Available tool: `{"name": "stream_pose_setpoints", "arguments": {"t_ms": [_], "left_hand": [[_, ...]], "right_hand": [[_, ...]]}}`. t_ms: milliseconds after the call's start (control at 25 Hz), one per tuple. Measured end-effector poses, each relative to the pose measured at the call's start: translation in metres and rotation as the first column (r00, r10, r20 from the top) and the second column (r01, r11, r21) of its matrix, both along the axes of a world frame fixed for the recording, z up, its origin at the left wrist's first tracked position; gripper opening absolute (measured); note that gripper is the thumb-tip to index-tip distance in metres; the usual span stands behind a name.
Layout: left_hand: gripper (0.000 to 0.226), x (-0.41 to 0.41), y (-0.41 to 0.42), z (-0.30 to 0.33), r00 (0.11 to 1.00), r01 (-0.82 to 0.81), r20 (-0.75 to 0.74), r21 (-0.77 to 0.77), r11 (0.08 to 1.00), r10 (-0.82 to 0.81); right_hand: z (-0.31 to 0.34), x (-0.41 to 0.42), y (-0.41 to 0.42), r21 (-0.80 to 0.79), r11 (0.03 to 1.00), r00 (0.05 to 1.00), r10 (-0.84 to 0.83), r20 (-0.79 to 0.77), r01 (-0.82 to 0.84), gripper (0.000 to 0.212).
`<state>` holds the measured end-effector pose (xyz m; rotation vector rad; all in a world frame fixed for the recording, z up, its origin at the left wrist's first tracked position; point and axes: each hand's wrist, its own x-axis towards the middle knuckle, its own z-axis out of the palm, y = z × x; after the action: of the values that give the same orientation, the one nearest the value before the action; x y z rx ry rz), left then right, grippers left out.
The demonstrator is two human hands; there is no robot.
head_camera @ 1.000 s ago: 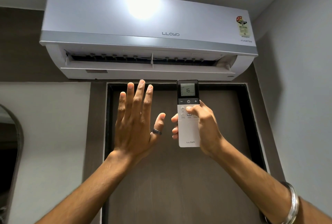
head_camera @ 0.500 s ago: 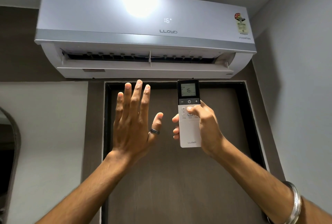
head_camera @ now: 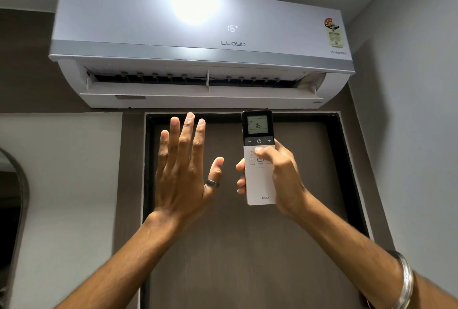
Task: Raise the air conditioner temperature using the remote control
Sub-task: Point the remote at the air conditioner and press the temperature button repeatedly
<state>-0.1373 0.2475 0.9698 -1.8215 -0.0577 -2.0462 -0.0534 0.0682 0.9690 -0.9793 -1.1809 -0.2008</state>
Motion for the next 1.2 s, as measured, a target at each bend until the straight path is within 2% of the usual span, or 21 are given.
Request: {"name": "stream_pose_setpoints", "arguments": {"t_ms": [240,360,560,880,1120,1200], "left_hand": [[0.075,0.0,0.003,0.003,1.0,-0.013,0.021,0.011,1.0,0.013],[0.075,-0.001,0.004,0.006,1.0,-0.007,0.031,0.008,1.0,0.007],[0.075,0.0,0.004,0.009,0.999,-0.01,0.038,0.016,1.0,0.009],[0.075,-0.001,-0.001,0.007,1.0,0.002,0.031,0.01,1.0,-0.002],[0.076,-0.006,-0.003,0.004,1.0,-0.01,0.021,0.001,1.0,0.01],[0.076,-0.007,-0.003,0.005,1.0,-0.011,0.021,-0.002,1.0,0.011]], "right_hand": [[0.002,0.003,0.001,0.031,1.0,0.992,0.001,-0.128,0.003,0.061],[0.002,0.005,0.0,0.012,0.999,0.989,-0.04,-0.141,0.042,0.068],[0.003,0.006,-0.001,-0.028,0.999,0.985,-0.022,-0.172,0.018,0.078],[0.003,0.003,-0.005,-0.032,0.999,0.985,-0.026,-0.172,0.021,0.078],[0.003,0.002,-0.008,-0.029,0.999,0.976,-0.05,-0.211,0.045,0.067],[0.002,0.001,-0.008,-0.039,0.998,0.977,-0.053,-0.208,0.046,0.07]]}}
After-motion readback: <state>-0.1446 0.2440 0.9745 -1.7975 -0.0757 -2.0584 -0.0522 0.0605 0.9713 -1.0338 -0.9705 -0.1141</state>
